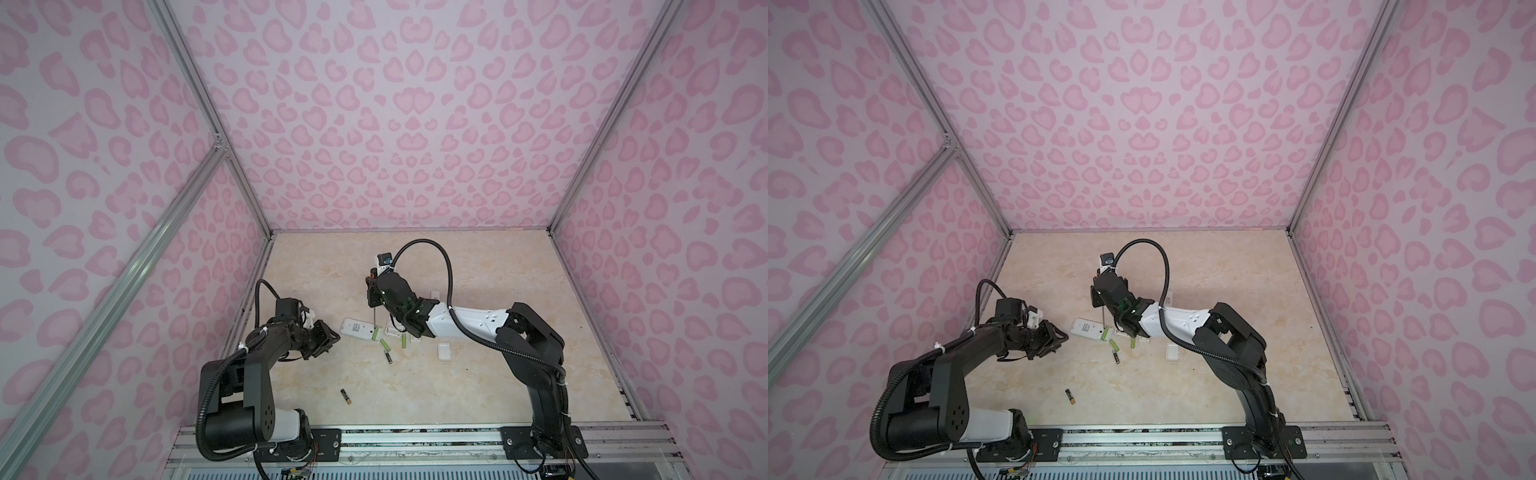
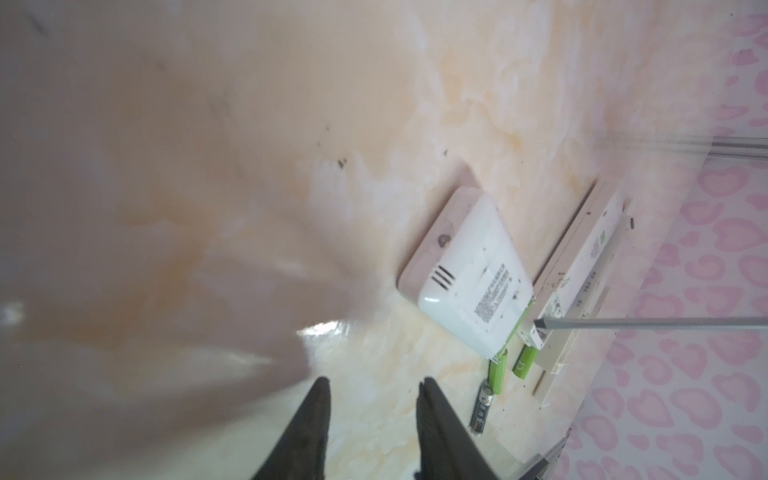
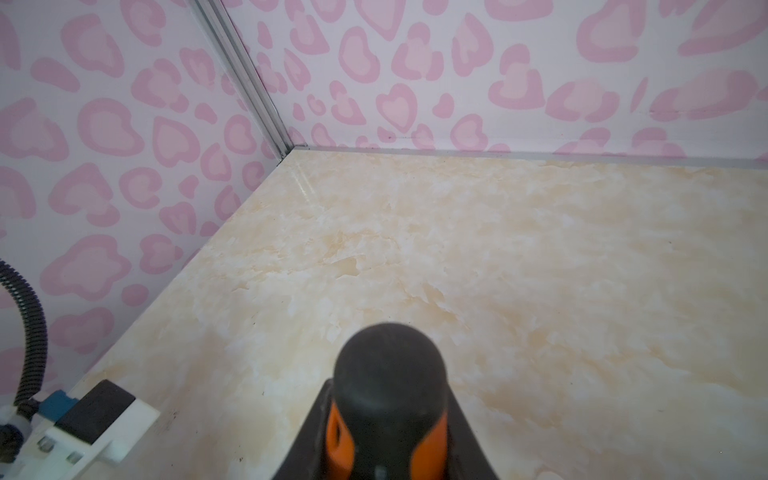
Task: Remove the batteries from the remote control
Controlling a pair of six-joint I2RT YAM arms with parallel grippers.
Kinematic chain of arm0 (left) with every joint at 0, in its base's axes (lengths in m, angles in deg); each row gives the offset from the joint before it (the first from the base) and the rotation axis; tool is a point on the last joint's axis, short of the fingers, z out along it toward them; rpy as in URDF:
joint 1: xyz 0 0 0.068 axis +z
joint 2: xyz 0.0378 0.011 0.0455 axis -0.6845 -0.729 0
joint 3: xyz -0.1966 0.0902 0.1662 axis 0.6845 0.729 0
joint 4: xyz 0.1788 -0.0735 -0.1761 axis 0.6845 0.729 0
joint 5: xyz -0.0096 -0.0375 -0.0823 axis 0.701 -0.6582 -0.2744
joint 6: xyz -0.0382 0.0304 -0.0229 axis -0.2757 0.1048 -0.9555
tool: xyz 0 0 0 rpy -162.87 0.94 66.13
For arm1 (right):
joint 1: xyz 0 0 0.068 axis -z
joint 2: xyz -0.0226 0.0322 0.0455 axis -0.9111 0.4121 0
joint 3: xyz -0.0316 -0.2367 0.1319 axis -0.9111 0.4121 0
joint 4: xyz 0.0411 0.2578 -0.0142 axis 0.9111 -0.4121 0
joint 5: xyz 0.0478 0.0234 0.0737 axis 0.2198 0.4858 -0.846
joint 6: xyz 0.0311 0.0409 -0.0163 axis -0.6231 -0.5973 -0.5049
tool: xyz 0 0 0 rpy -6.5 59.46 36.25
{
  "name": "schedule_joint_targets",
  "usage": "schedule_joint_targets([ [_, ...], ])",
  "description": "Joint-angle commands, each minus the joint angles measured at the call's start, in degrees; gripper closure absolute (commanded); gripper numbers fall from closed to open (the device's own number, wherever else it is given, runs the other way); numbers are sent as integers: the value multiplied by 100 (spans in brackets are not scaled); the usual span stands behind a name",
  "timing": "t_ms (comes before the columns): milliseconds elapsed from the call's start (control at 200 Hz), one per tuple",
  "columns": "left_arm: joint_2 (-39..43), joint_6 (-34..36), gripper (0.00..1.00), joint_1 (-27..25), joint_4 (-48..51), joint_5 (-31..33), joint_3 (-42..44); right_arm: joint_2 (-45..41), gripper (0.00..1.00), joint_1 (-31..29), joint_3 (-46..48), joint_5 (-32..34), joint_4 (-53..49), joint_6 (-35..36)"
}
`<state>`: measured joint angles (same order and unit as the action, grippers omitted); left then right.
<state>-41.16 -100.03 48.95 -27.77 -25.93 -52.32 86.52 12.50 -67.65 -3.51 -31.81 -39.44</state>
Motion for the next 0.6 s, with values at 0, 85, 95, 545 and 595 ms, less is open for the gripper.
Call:
schedule_joint_targets([
  [0,-21,-280,63,-214,-176,-19,134,175,100,109,-132,-191,19,209],
  [85,-264,-430,63,-316,-453,-142,152,216,100,192,-180,-277,-16,255],
  [95,-308,-436,63,-320,-477,-145,143,212,100,201,-180,-288,-16,254],
  [545,-1663,-613,63,-636,-868,-327,-1114,-514,100,391,812,-653,777,218],
  [595,-1756,-614,63,-655,-868,-339,-1199,-584,100,387,932,-797,990,241],
])
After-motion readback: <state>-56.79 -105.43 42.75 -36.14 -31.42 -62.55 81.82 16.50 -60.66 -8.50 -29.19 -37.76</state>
